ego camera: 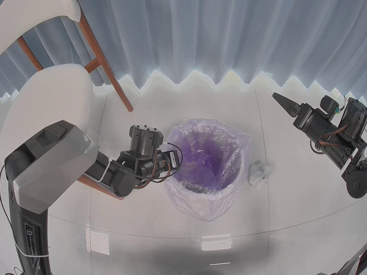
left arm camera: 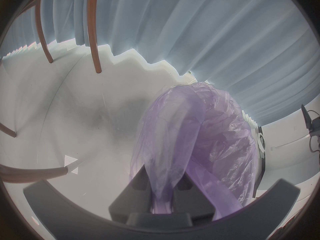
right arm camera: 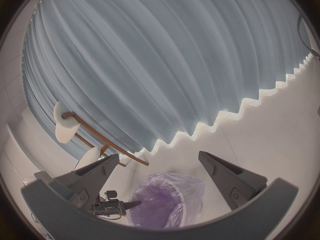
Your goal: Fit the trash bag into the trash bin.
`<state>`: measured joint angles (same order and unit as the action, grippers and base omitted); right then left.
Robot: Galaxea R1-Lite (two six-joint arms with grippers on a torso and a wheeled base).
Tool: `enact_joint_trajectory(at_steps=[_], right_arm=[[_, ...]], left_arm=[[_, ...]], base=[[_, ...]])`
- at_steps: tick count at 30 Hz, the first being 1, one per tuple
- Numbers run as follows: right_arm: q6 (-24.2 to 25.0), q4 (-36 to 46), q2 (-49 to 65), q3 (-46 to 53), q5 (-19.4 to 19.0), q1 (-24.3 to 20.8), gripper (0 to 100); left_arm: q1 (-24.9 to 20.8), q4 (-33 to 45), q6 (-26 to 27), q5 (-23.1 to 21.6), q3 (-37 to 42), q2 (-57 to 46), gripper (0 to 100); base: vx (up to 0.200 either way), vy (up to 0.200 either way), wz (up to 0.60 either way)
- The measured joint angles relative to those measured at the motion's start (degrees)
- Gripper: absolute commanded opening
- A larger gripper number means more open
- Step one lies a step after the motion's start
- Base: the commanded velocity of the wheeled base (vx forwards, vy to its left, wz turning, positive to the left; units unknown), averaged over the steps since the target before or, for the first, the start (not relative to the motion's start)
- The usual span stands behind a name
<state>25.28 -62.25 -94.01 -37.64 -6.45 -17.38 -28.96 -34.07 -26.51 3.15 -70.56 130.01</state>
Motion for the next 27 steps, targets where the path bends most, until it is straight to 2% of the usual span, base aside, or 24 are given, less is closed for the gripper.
enact_joint_trajectory(at_steps=[15,16,20,27], right_arm=[[-0.05,-0.13,0.41,0.85,0.05,-1.82,100],[-0.05,-0.11,0.41,0.79,0.05,-1.82,100],[-0.05,-0.11,0.41,0.79,0.05,-1.79,100],[0.00,0.00,0.24,0.88,0.05,-1.83,100]], left_arm=[[-0.20,-0.52,-0.02,0.77,-2.34,4.91,0],[-0.24,-0.55,0.00,1.06,-2.36,5.13,100],[-0.68,-1.67,0.05,2.10,-2.47,5.94,100],[-1.95,-8.79,0.07,2.38,1.27,5.55,100]], base=[[0.000,0.000,0.00],[0.000,0.000,0.00],[0.000,0.000,0.00],[0.000,0.000,0.00]])
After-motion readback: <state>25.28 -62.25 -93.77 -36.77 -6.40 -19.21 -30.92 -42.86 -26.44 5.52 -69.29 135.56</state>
